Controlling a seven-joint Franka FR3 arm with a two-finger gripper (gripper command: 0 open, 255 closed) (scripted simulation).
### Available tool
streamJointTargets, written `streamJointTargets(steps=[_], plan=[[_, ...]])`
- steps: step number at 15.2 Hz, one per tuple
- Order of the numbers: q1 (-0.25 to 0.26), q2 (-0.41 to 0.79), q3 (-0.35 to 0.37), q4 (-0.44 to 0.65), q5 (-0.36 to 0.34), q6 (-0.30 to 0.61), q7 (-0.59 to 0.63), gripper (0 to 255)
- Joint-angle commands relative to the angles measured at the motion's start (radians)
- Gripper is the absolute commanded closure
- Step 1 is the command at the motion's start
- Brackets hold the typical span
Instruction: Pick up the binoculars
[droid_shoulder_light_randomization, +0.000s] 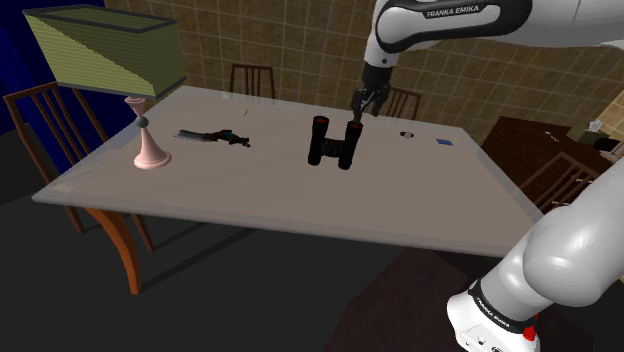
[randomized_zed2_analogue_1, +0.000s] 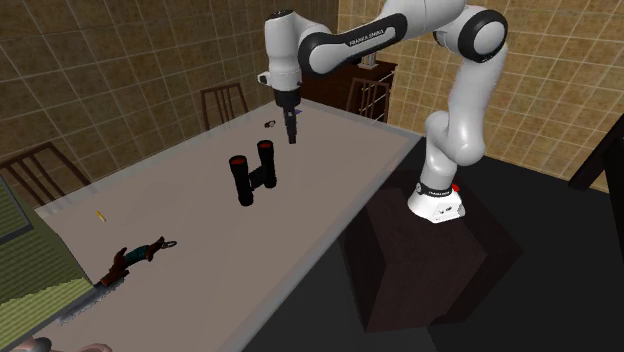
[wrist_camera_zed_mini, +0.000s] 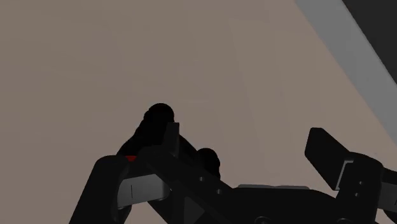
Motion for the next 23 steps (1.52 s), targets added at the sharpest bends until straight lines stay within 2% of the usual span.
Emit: streamJointTargets(steps=[1, 8, 13, 21, 23], plan=[[-0.001, 0.076, -0.002, 0.065, 0.006, 0.014, -0.002, 0], [-0.009, 0.358, -0.002, 0.361, 0.03, 0.012, -0.005, 0], [-0.018, 0.594, 0.0, 0.663, 0.046, -0.047, -0.004, 0], [-0.018, 0.604, 0.001, 0.577, 0.047, 0.05, -0.004, 0], [-0.018, 0.604, 0.001, 0.577, 0.047, 0.05, -0.004, 0]])
